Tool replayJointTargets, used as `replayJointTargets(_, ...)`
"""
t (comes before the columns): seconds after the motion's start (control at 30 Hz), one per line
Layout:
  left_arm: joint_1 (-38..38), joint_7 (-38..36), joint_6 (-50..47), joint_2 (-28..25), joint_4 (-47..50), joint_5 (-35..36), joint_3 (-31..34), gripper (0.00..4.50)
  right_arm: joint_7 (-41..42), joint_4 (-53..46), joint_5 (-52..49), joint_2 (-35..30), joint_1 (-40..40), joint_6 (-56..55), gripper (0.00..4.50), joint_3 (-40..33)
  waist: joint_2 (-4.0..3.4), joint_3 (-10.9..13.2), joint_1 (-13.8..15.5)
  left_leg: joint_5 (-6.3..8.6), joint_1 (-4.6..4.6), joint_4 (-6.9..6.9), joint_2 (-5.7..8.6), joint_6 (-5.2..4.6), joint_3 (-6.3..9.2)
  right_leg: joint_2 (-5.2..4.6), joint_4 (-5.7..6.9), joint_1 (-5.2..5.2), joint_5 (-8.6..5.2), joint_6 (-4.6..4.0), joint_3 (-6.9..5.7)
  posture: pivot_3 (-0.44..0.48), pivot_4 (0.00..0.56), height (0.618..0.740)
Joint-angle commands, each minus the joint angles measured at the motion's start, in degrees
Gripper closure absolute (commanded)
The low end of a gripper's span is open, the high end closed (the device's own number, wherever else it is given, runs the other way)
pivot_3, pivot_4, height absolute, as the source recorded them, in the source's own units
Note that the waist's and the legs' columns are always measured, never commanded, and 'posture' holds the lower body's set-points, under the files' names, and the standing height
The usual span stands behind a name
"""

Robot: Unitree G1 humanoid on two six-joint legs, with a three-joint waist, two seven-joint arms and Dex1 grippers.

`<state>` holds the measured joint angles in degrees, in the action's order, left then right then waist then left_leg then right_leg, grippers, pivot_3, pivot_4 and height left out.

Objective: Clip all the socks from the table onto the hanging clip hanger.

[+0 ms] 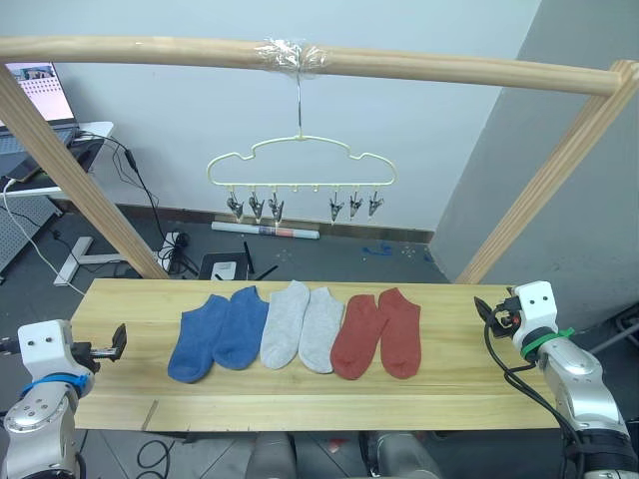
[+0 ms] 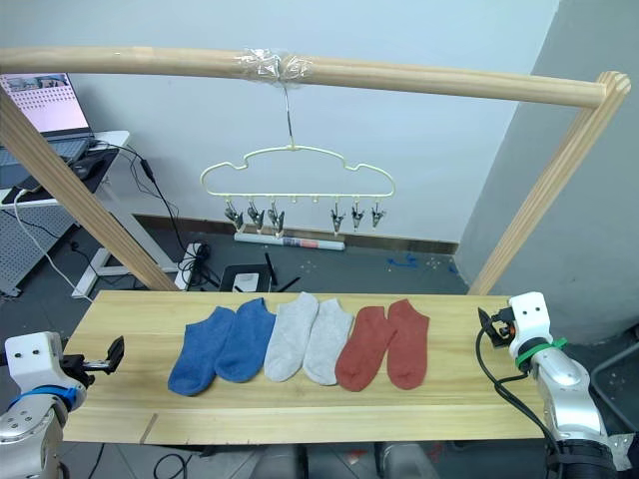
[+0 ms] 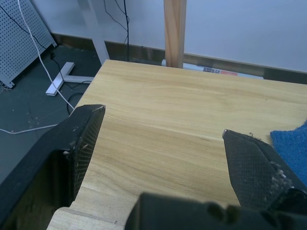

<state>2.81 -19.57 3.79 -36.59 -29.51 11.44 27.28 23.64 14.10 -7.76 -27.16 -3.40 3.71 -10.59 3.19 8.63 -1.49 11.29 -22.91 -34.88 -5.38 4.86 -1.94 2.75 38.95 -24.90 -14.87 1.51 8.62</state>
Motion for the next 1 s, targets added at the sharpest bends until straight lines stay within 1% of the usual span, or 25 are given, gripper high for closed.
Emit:
replayJointTargets(0.03,1.0,-0.8,-0.2,-1.3,2.7,1.0,1.6,0.01,0.1,-2.3,-0.4,-1.1,-0.3,-0.5,0.78,-1.5,0.00,0.0,0.0,0.00,0.00,0.00,0.00,0.00,0.00,0.00,0.00,0.00,0.00,0.00,0.00,0.156,0.133,0.740)
replayJointTargets(0.17,2.7,-3.1,-2.9,-1.2,7.0,4.4,3.3,0.01,1.8,-3.4,-1.2,-1.4,-0.4,-0.7,0.78,-1.1,-0.02,0.0,0.0,0.00,0.00,0.00,-0.02,0.00,-0.01,0.00,0.00,-0.01,0.00,0.00,0.01,0.160,0.147,0.740)
replayJointTargets(0.23,3.9,-4.0,-2.5,-1.2,10.2,4.8,3.5,0.01,2.9,-3.8,-1.4,-1.4,-0.7,-0.5,0.78,-0.6,-0.04,0.0,0.0,0.00,0.00,0.00,-0.02,0.00,-0.01,0.00,0.00,-0.01,0.00,-0.01,0.01,0.160,0.152,0.740)
replayJointTargets(0.37,8.3,-5.6,-4.5,0.5,21.1,9.3,6.2,0.01,5.6,-6.4,-3.9,-1.0,-1.1,1.4,0.78,-0.8,-0.04,0.3,0.0,0.00,0.02,-0.01,-0.04,0.00,-0.01,0.00,0.01,0.00,-0.01,-0.01,0.04,0.148,0.182,0.740)
replayJointTargets(0.4,9.7,-5.7,-6.0,0.9,25.0,10.8,6.8,0.01,6.4,-7.5,-4.7,-1.0,-1.1,2.1,0.78,-0.5,-0.06,0.4,0.0,0.00,0.03,-0.01,-0.04,0.00,-0.02,0.00,0.01,0.02,-0.01,-0.01,0.05,0.144,0.201,0.740)
replayJointTargets(0.5,12.6,-5.8,-10.6,1.2,34.8,13.7,7.4,0.01,8.4,-11.4,-6.3,-0.9,-1.0,4.0,0.78,0.4,-0.21,1.8,0.0,0.00,0.07,-0.04,-0.05,0.00,0.00,0.00,0.01,0.04,-0.01,-0.02,0.08,0.148,0.235,0.740)
replayJointTargets(0.57,12.4,-4.8,-14.3,1.2,40.6,15.1,6.6,0.01,9.8,-13.3,-6.9,-0.9,-1.3,4.7,0.78,1.4,-0.34,2.7,0.1,-0.01,0.11,-0.07,-0.03,-0.01,0.02,0.00,0.01,0.10,-0.01,-0.02,0.10,0.149,0.244,0.740)
replayJointTargets(0.67,10.0,-2.8,-20.2,0.8,49.1,16.6,4.1,0.01,12.7,-18.4,-11.0,0.0,-2.4,8.1,0.78,2.8,-0.47,3.9,0.3,-0.01,0.09,-0.09,-0.01,-0.01,0.13,0.01,0.01,0.14,-0.02,-0.02,0.05,0.139,0.274,0.740)
replayJointTargets(0.73,7.2,-1.5,-23.4,0.9,52.9,17.1,1.8,0.01,14.6,-21.8,-13.5,0.1,-3.7,10.6,0.78,4.1,-0.59,5.0,0.4,-0.01,0.07,-0.11,0.01,-0.01,0.16,0.01,0.01,0.16,-0.02,-0.01,0.05,0.133,0.288,0.740)
replayJointTargets(0.8,4.1,-0.3,-26.2,1.3,55.0,17.5,0.2,0.01,15.7,-24.4,-15.1,0.1,-5.1,13.0,0.78,5.2,-0.64,5.7,0.4,-0.01,0.00,-0.11,0.05,-0.01,0.17,0.02,0.00,0.12,-0.01,0.01,0.08,0.128,0.293,0.740)
replayJointTargets(0.87,-0.9,0.8,-28.2,1.7,55.9,17.8,-2.6,0.01,16.7,-27.4,-16.7,0.1,-7.9,16.2,0.78,7.2,-0.64,6.4,0.3,0.00,-0.05,-0.10,0.05,0.00,0.18,0.03,-0.01,0.10,-0.07,0.10,0.06,0.112,0.312,0.740)
replayJointTargets(0.97,-6.4,1.8,-29.9,2.6,55.8,17.5,-4.9,0.58,17.0,-31.0,-18.2,0.8,-11.0,19.6,0.78,9.4,-0.65,7.4,0.1,0.00,-0.17,-0.07,0.04,0.01,0.20,0.06,-0.01,-0.06,-0.06,0.14,0.04,0.101,0.321,0.740)
replayJointTargets(1.0,-7.8,2.2,-30.3,2.8,55.4,16.9,-5.6,0.90,16.9,-31.8,-18.8,1.1,-11.8,20.5,0.78,9.9,-0.64,7.4,0.0,0.00,-0.23,-0.07,0.04,0.01,0.21,0.06,0.00,-0.12,-0.01,0.26,0.02,0.096,0.328,0.740)
